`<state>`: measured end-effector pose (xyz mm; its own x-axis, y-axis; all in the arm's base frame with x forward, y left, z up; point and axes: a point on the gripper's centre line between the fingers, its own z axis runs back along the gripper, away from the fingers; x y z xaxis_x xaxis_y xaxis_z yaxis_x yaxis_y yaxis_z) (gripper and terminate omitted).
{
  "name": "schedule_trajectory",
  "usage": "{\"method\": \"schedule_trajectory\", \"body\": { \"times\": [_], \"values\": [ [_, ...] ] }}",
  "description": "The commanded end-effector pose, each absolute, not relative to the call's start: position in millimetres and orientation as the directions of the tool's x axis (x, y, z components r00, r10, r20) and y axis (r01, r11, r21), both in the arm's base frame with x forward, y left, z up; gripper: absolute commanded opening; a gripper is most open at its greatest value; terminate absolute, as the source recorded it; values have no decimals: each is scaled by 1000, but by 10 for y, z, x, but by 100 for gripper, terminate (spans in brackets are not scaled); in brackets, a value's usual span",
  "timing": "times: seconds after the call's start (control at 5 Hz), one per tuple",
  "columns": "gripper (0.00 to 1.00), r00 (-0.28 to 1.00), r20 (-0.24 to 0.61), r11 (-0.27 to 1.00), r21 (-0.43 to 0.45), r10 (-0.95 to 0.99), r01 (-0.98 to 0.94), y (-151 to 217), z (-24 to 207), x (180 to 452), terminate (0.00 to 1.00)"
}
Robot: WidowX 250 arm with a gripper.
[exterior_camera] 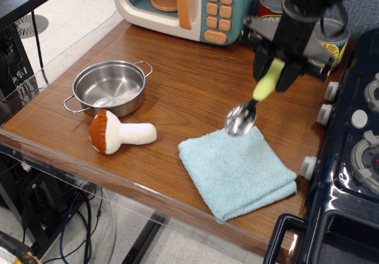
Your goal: Pick up the spoon and place it on the blue cloth
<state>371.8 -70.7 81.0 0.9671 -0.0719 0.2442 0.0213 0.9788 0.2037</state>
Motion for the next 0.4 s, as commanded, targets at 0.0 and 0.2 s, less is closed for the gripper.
{"method": "schedule_trajectory", "body": {
  "times": [0.0,0.2],
  "values": [
    [0,976,199,974,223,-85,39,-697,513,3728,0],
    [0,980,172,977,207,-98,61,-705,370,3758,0]
  ]
}}
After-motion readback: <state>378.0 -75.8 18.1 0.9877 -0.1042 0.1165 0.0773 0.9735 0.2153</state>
